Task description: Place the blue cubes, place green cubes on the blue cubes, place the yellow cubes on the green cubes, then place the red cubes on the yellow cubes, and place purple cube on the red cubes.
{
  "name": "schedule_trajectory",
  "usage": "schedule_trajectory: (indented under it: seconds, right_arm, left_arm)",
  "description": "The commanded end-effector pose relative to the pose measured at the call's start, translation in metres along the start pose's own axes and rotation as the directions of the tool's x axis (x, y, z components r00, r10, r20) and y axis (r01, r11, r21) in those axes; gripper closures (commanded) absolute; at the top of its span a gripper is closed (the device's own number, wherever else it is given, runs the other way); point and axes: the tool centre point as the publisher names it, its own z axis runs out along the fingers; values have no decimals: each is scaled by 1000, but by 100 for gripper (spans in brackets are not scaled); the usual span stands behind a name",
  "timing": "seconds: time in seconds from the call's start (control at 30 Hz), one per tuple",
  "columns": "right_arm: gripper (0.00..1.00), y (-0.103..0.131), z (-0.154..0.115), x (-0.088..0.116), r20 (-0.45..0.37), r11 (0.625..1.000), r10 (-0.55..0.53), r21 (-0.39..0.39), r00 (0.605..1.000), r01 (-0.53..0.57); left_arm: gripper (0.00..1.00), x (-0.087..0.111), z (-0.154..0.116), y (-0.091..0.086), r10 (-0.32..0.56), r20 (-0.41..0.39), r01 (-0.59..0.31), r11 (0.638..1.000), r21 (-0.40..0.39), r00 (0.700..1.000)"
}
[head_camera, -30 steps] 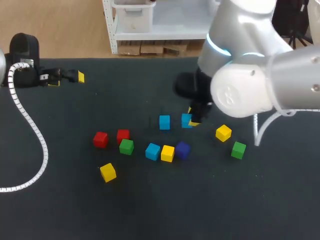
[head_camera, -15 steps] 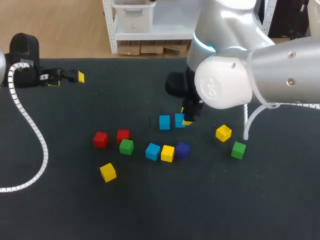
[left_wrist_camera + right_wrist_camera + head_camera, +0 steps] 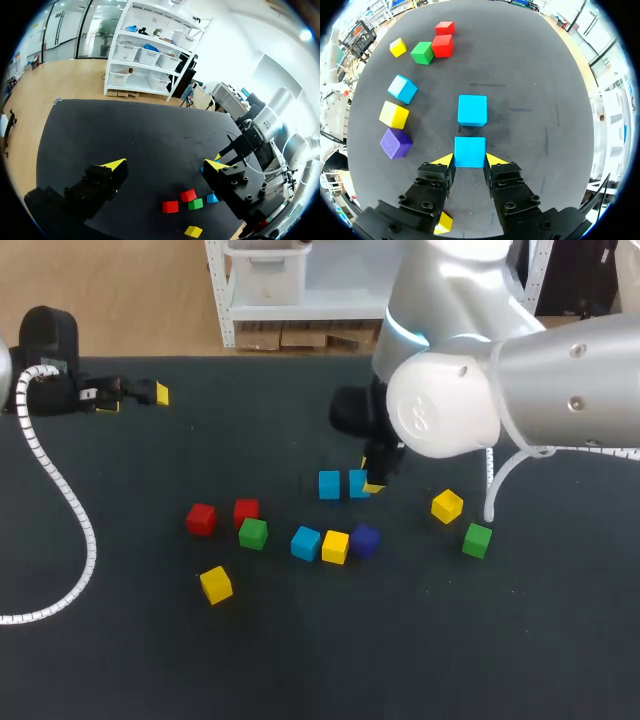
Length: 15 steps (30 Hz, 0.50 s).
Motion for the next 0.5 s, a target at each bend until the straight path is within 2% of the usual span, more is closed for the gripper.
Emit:
schedule_trajectory:
  seconds: [0.03,0.37,0.5]
  right_arm:
    - [100,-2,1,-1,2,1000,-2,-3,1000,2]
    - [100,-2,3,0,-1,1000,0,-4,1000,0]
    - [89,-2,4,-1,0,1000,0,-6,1000,0]
  left_arm:
    - [0,-1,0,-1,-1,-4,1,1000,-7,1000]
    - [0,-1,0,-1,-1,-4,1,1000,-7,1000]
    - [0,-1,0,-1,-1,-4,1,1000,-7,1000]
